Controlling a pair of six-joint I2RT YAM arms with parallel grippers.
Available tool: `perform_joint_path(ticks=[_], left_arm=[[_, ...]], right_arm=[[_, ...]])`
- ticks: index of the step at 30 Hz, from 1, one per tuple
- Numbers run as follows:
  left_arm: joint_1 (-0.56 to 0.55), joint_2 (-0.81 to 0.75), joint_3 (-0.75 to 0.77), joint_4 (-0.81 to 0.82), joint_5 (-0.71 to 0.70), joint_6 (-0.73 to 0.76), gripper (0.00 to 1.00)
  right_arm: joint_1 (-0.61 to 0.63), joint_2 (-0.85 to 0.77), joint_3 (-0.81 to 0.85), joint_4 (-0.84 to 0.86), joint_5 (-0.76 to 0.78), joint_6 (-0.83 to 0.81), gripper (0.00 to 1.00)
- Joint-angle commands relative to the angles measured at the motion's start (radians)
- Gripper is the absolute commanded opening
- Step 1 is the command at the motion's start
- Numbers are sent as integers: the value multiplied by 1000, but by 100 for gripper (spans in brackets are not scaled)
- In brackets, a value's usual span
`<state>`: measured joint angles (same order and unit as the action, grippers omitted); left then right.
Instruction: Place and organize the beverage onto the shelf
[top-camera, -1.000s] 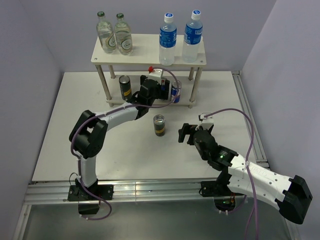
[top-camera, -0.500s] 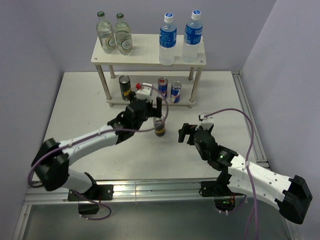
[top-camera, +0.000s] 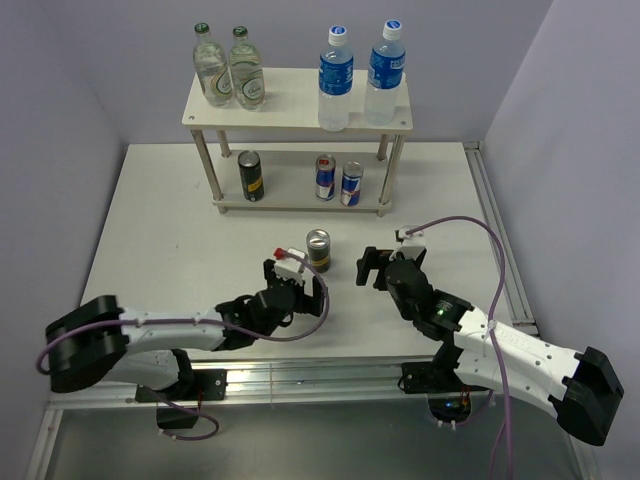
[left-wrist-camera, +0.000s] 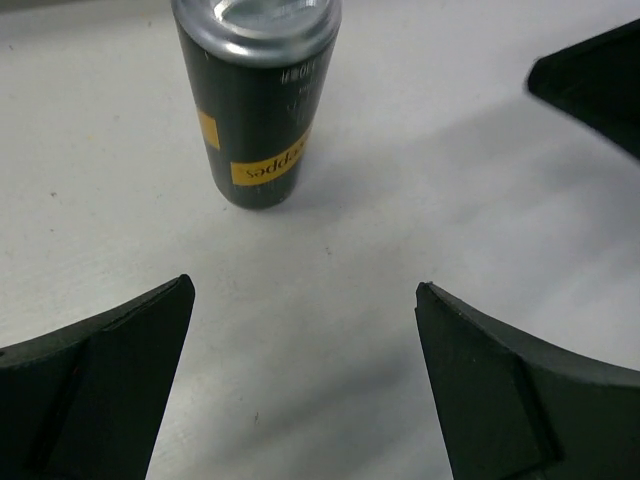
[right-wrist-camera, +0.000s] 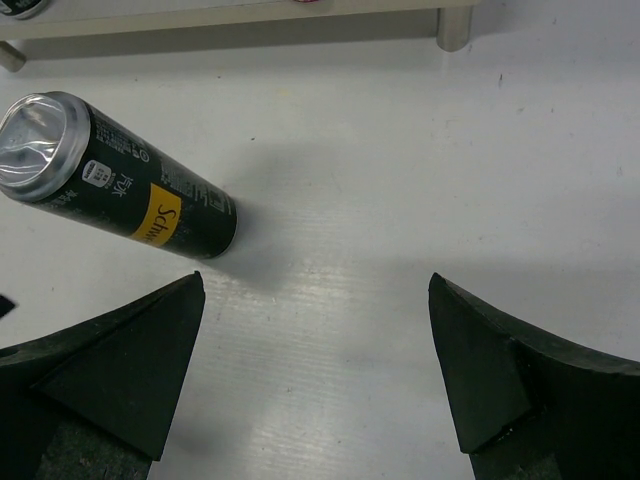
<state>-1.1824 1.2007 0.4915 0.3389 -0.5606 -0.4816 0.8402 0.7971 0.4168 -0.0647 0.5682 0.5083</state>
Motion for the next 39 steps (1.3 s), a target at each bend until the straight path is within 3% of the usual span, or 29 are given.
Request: perform_joint_path(ticks=[1,8,11,27,30,31,33,34,36,37,39], left_arm=[[-5,146,11,205,-71,-41,99],[-5,513,179,339,-194,4,99],[6,563,223,350,-232,12,99],[159,744,395,446,-168,90,97],[178,752,413,462,-163,113,84],[181,754,420,462,-163,121,69],[188,752,429,462,-166,130,55],[190,749,432,454,-173,135,28],[191,735,429,442,-199,136,5],[193,711,424,437,-203,146,0],[199,660,398,434,-203,164,0]], right_arm=[[7,-10,-6,40,29,12,100],[8,-32,-13,31,30,15,100],[10,-33,-15,32,30,15,100],[8,-6,-9,46,22,7,100],[8,1,-7,49,22,6,100],[8,2,-7,49,24,6,100],[10,7,-6,51,24,6,100],[10,8,-6,51,24,6,100],[8,10,-6,54,24,6,100],[8,10,-6,54,24,4,100],[10,11,-7,55,25,4,100]])
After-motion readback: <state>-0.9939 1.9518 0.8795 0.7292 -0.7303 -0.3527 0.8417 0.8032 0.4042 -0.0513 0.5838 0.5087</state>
